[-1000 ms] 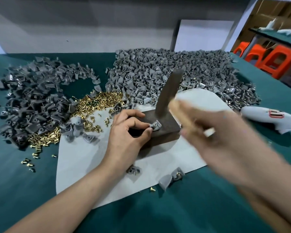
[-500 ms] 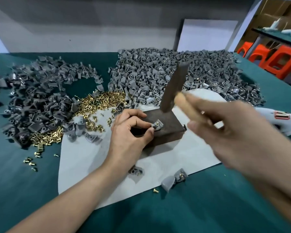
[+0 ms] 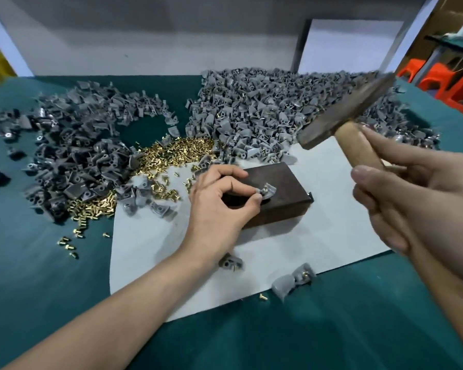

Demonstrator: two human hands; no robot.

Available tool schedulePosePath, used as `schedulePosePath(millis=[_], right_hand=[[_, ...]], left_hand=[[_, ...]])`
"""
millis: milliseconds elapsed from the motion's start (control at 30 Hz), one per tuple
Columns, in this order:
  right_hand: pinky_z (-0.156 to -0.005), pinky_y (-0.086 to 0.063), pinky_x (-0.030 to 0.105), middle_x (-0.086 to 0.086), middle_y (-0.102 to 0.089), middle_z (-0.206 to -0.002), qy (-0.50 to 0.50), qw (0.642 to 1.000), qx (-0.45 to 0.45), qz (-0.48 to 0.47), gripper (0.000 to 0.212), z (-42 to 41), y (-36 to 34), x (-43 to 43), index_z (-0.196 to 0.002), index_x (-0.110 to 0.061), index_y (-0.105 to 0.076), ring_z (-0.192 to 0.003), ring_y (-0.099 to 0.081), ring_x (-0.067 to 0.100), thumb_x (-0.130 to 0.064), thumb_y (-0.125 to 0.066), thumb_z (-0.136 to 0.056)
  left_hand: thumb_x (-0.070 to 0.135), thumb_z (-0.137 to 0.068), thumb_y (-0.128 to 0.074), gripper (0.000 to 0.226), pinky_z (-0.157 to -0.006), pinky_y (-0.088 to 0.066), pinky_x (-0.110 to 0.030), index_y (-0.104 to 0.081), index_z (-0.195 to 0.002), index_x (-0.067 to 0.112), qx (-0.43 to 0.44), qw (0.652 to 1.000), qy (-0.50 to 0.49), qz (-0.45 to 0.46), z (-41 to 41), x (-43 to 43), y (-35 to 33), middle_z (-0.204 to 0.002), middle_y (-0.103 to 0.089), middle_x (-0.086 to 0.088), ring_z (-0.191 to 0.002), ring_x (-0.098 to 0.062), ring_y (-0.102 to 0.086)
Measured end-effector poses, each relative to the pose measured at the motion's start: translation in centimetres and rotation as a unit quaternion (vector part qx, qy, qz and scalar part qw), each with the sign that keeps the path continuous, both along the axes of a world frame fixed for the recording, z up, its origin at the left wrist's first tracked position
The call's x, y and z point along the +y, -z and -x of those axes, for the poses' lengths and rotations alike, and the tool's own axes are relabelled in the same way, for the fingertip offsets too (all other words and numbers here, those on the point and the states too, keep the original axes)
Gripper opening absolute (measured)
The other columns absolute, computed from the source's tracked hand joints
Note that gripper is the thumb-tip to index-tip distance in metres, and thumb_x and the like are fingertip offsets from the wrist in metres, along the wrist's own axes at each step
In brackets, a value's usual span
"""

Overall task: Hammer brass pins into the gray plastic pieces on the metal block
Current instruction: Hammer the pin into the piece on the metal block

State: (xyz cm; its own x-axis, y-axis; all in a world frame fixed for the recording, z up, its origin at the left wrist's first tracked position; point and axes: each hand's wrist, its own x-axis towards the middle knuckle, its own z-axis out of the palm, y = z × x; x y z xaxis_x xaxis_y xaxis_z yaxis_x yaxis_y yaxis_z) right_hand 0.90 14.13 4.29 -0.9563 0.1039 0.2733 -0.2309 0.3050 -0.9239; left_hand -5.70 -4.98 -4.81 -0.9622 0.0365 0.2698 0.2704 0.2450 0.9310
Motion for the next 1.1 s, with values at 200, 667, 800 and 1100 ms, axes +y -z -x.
schedulePosePath(millis=[200,667,800,1100], right_hand=[[-0.034,-0.029,0.011,0.006,-0.039,-0.057,-0.076,0.947,-0.161,0.267,0.016,1.3,4.5,0.8,-0.087,-0.016,-0.066,-0.023,-0.026,0.009,-0.015,-0.052,-0.079],[-0.034,-0.035,0.013,0.006,-0.037,-0.056,-0.135,0.932,-0.189,0.280,0.024,1.2,6.2,1.0,-0.099,-0.012,-0.064,-0.022,-0.026,0.007,-0.017,-0.050,-0.080],[-0.036,-0.036,0.016,0.006,-0.038,-0.056,-0.164,0.931,-0.186,0.267,0.040,1.0,6.0,0.7,-0.114,-0.013,-0.064,-0.022,-0.027,0.008,-0.024,-0.061,-0.075],[-0.040,-0.039,0.018,0.005,-0.040,-0.056,-0.184,0.936,-0.181,0.240,0.057,0.5,5.8,0.3,-0.122,-0.018,-0.063,-0.023,-0.029,0.010,-0.036,-0.074,-0.068]], left_hand=[[0.019,-0.076,-0.077,0.012,-0.103,-0.036,-0.050,-0.070,-0.067,0.023,-0.011,1.000,0.006,-0.007,0.0,-0.1,0.1,-0.102,-0.058,0.021,-0.115,-0.014,-0.049],[0.024,-0.076,-0.071,0.009,-0.105,-0.033,-0.048,-0.067,-0.069,0.021,-0.011,1.000,0.011,-0.003,0.0,-0.1,0.4,-0.108,-0.058,0.021,-0.118,-0.012,-0.046],[0.024,-0.076,-0.070,0.009,-0.106,-0.032,-0.048,-0.065,-0.069,0.021,-0.002,1.000,0.013,0.008,0.0,-0.2,0.3,-0.108,-0.058,0.020,-0.118,-0.012,-0.045],[0.029,-0.072,-0.065,0.008,-0.104,-0.035,-0.048,-0.062,-0.070,0.021,0.001,1.000,0.012,0.019,-0.1,-0.1,0.2,-0.108,-0.056,0.020,-0.117,-0.011,-0.046]])
